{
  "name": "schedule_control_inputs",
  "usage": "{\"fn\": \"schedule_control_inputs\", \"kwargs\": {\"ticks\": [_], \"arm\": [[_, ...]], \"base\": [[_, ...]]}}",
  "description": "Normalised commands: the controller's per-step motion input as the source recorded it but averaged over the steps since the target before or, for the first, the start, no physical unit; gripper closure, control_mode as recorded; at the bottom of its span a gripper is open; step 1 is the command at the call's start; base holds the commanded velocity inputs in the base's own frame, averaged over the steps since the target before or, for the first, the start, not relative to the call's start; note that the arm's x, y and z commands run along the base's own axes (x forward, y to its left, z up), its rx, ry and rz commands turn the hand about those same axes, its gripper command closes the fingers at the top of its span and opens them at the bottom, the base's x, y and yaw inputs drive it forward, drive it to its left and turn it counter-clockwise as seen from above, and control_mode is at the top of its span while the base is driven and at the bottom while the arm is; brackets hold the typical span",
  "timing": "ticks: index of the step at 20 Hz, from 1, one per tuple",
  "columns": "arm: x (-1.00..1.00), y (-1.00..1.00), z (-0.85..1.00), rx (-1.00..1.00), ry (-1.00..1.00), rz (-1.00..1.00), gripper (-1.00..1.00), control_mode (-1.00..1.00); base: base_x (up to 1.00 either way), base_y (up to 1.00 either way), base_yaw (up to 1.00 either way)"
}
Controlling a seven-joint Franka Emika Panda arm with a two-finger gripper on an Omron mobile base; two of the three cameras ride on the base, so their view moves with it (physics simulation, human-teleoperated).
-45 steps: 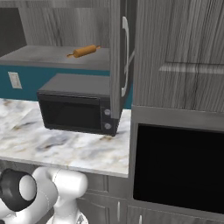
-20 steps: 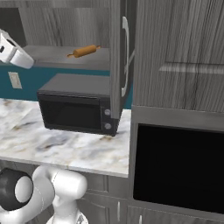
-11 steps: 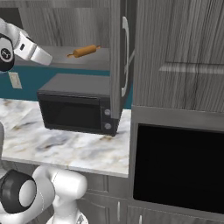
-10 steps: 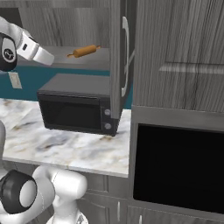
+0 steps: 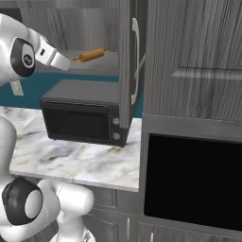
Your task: Open the cabinet, retrieve the rolling pin, and place it next to the meat on the cutting board to prepare for tenderizing.
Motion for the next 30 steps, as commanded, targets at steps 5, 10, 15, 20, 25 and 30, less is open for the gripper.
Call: {"fn": "schedule_control_inputs", "kwargs": {"ticks": [5, 10, 15, 20, 25, 30], "arm": [[0.49, 0.00, 0.00, 0.00, 0.11, 0.00, -1.00, -1.00], [0.48, -0.01, 0.00, -0.02, 0.12, 0.00, -1.00, -1.00], [0.46, 0.00, 0.00, -0.01, 0.03, 0.01, -1.00, -1.00], [0.30, 0.00, -0.08, 0.00, 0.00, 0.03, -1.00, -1.00], [0.06, 0.00, -0.24, 0.00, -0.07, 0.02, -1.00, -1.00], [0.07, 0.00, -0.17, 0.00, -0.08, 0.02, -1.00, -1.00]], "base": [[0.00, 0.00, 0.00], [0.00, 0.00, 0.00], [0.00, 0.00, 0.00], [0.00, 0.00, 0.00], [0.00, 0.00, 0.00], [0.00, 0.00, 0.00]]}}
